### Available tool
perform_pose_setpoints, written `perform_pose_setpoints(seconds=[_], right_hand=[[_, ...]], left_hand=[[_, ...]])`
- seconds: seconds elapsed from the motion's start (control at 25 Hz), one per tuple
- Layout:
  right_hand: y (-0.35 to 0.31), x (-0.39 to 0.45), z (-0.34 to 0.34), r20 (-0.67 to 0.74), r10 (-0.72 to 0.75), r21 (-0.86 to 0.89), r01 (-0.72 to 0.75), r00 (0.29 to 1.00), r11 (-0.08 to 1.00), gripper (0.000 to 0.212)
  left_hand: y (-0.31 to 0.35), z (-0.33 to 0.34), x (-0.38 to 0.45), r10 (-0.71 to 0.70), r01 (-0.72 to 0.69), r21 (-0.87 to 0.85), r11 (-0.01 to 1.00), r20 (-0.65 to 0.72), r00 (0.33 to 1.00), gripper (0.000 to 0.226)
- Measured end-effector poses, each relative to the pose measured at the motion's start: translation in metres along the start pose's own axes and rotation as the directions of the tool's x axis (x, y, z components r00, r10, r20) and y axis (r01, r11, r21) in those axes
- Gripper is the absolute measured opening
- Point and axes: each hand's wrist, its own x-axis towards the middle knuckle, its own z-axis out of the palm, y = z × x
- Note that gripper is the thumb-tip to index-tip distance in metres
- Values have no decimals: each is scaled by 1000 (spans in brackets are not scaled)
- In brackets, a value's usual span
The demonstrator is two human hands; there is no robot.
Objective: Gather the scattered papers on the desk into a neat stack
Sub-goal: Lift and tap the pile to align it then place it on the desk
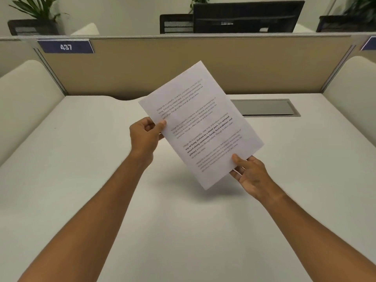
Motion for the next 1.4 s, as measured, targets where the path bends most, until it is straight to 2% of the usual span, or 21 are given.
perform_pose_setpoints(seconds=[0.12, 0.24, 0.32, 0.44, 0.6, 0.68, 0.84, 0.92, 1.0, 1.12, 1.2, 1.28, 1.4], right_hand=[[-22, 2, -15, 97, 42, -80, -34, 994, 996, 39], [-49, 9, -15, 193, 98, -304, -35, 976, 952, 49], [-62, 13, -3, 260, 76, -415, 40, 963, 909, 47], [-78, 17, 25, 319, -126, -451, 267, 939, 852, 26], [-95, 20, 48, 325, -354, -465, 474, 877, 748, 19], [-97, 19, 53, 336, -387, -485, 510, 859, 711, 21], [-92, 15, 53, 334, -399, -553, 520, 854, 650, 19], [-96, 12, 57, 310, -463, -555, 553, 831, 621, 17], [-105, 9, 66, 298, -563, -568, 617, 771, 544, 23], [-118, 6, 77, 356, -693, -627, 710, 627, 321, 55], [-122, 6, 81, 417, -714, -656, 730, 562, 191, 68], [-122, 6, 82, 443, -717, -669, 731, 538, 135, 60], [-121, 8, 80, 458, -716, -672, 733, 527, 110, 43]], left_hand=[[14, -5, 3, 78, -86, 98, 991, 81, 994, 9], [29, -8, 3, 134, -159, 119, 980, 194, 972, 13], [37, -8, 2, 148, -198, 155, 968, 285, 947, 13], [45, -6, 0, 132, -231, 235, 944, 374, 918, 12], [48, -1, 2, 203, -270, 313, 911, 231, 952, 7], [48, -1, 5, 219, -269, 322, 908, 184, 958, 10], [37, -5, 7, 158, -220, 391, 894, 186, 970, 12], [36, -6, 6, 188, -239, 387, 890, 166, 968, 11], [43, -6, 9, 295, -326, 392, 860, 140, 945, 16], [54, -3, 12, 452, -471, 421, 776, 150, 879, 46], [58, -1, 12, 514, -544, 466, 698, 204, 833, 61], [60, 1, 13, 523, -566, 486, 666, 237, 819, 56], [58, -2, 15, 509, -555, 478, 681, 236, 828, 48]])
